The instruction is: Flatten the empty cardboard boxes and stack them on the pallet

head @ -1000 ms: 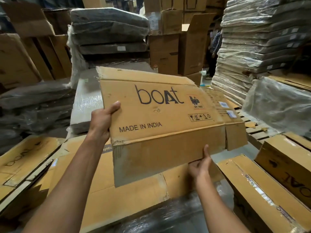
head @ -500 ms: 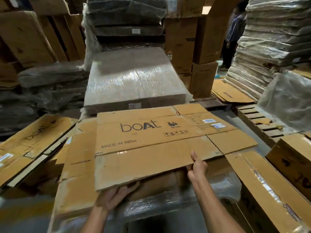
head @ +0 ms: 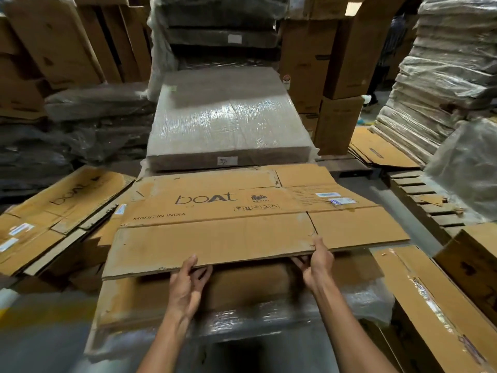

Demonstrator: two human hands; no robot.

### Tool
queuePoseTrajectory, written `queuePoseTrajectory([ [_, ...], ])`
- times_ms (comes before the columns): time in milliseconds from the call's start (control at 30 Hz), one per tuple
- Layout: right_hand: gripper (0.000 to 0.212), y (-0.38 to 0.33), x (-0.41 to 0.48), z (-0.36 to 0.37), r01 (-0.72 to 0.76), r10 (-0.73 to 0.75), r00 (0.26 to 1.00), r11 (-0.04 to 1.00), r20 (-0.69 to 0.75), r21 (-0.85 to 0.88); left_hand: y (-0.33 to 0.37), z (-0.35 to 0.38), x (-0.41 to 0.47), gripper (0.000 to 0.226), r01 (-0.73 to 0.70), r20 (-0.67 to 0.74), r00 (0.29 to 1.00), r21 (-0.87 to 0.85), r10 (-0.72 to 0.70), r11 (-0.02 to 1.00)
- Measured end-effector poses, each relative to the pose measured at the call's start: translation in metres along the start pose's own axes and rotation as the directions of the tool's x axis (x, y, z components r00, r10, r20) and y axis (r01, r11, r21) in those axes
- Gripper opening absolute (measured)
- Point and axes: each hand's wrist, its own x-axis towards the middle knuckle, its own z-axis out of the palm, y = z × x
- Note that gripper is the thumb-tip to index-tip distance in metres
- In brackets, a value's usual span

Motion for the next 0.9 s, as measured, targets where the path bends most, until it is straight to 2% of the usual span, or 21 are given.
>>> queuePoseTrajectory([
  [100,0.016,0.009,0.0,-0.012,-0.033,0.035,0.999,0.998,0.026,-0.045,0.017,-0.039,0.004,0.013,-0.026,-0.059,0.998,-0.023,0.025,0.999],
  [200,0.028,0.027,-0.001,-0.009,-0.089,0.094,0.994,0.99,0.047,-0.105,0.028,-0.064,0.006,0.052,0.014,-0.053,0.998,-0.013,-0.015,1.0],
  [233,0.028,0.032,-0.001,-0.007,-0.097,0.103,0.994,0.987,0.04,-0.129,0.029,-0.069,0.007,0.051,0.026,-0.058,0.998,-0.005,-0.026,1.0],
  [333,0.021,0.041,0.001,-0.005,-0.11,0.114,0.993,0.979,0.013,-0.171,0.03,-0.076,0.018,0.01,0.074,-0.113,0.991,0.003,-0.074,0.997],
  [467,0.015,0.046,0.0,-0.009,-0.126,0.127,0.992,0.974,-0.008,-0.189,0.027,-0.081,0.025,0.001,0.165,-0.188,0.969,0.022,-0.158,0.986],
  [733,0.008,0.054,-0.007,-0.022,-0.172,0.168,0.985,0.947,-0.038,-0.27,0.008,-0.08,0.031,0.014,0.234,-0.304,0.933,0.104,-0.193,0.967],
  [800,0.01,0.057,-0.009,-0.032,-0.17,0.173,0.985,0.918,-0.024,-0.358,-0.001,-0.074,0.029,0.022,0.297,-0.323,0.919,0.192,-0.225,0.935],
  [900,0.014,0.057,-0.017,-0.047,-0.145,0.163,0.987,0.883,0.003,-0.446,-0.022,-0.061,0.021,0.037,0.419,-0.276,0.904,0.425,-0.326,0.802],
])
